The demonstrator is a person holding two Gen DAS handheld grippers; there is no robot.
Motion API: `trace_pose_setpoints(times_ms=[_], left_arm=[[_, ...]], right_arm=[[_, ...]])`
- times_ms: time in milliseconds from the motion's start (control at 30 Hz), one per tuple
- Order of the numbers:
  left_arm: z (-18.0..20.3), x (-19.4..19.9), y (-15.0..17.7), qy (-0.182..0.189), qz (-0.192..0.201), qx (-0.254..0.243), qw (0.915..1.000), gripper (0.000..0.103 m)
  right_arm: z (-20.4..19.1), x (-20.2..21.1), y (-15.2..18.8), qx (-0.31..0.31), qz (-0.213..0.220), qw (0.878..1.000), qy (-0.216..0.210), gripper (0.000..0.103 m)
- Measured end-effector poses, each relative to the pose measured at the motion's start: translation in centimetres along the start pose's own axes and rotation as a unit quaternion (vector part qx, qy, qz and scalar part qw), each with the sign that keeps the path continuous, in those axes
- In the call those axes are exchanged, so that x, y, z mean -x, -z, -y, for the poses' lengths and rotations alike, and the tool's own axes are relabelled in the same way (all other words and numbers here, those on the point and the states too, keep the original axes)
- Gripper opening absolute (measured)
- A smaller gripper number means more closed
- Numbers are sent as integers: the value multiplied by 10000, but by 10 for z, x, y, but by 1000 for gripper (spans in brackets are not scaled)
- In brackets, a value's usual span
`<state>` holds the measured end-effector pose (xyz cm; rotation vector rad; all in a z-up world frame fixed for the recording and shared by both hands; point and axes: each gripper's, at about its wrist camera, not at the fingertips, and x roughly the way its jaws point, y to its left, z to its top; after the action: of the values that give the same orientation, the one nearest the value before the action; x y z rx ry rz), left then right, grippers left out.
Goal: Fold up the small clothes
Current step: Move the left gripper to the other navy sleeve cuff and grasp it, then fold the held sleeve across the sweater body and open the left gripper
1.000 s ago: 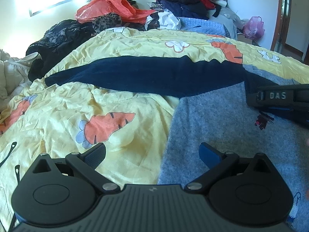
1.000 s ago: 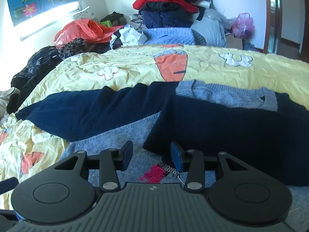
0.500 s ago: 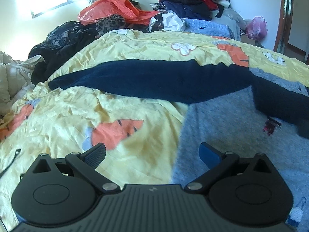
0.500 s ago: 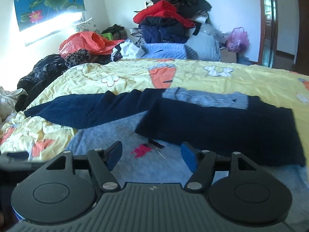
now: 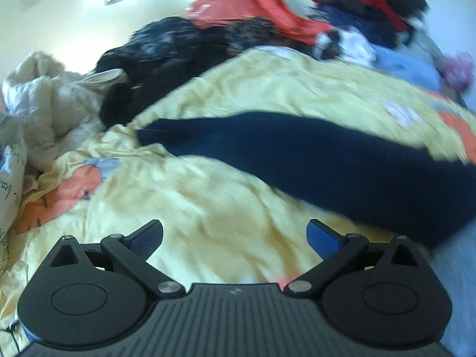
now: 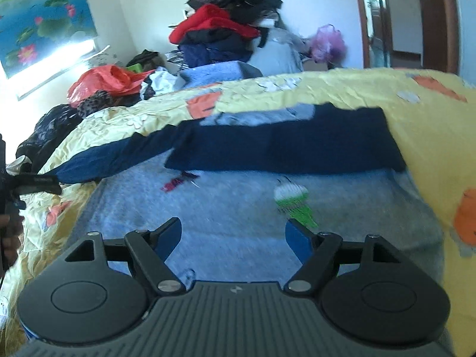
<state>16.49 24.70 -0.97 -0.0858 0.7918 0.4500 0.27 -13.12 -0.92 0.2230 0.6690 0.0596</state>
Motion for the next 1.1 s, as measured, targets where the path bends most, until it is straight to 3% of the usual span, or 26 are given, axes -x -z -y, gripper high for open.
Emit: trace_pose_setpoints(times_ms=[200, 333, 433, 533, 633, 733, 867, 900, 967, 1033, 1100], left_arm=[[-59, -41, -31, 351, -301, 1129, 9925, 103], [-81, -65, -49, 486, -426, 1510, 9864, 103], [-102, -91, -58, 849, -682, 2135, 9709, 103], [-123, -106, -59, 1210, -575, 2741, 9523, 102], [-138, -117, -62, 1393, -431, 3092, 9397, 85], [-152, -132, -67, 1298, -455, 3455, 9283, 70], [-170, -151, -62, 1655, -395, 4264, 8884, 36], [-170, -152, -63, 1657, -406, 4308, 8861, 32], [-169, -150, -67, 1533, -374, 4256, 8910, 11], [-166, -143, -72, 1473, -191, 4159, 8972, 7], [-158, -132, -80, 1296, -29, 3820, 9150, 4]], right_arm=[[9, 0, 9, -178, -21, 9998, 106, 79], [11, -2, 10, -234, -39, 9996, 126, 79], [11, -2, 11, -244, -46, 9996, 153, 79], [8, -1, 13, -244, -47, 9996, 141, 79], [5, 0, 15, -157, -22, 9998, 153, 79], [7, -3, 17, -210, -56, 9997, 127, 79], [7, -4, 21, -221, -96, 9996, 126, 79], [6, -4, 21, -186, -95, 9997, 136, 79], [5, -3, 22, -158, -89, 9997, 143, 79], [5, -2, 21, -166, -79, 9997, 134, 79], [6, -2, 21, -165, -79, 9997, 130, 79]])
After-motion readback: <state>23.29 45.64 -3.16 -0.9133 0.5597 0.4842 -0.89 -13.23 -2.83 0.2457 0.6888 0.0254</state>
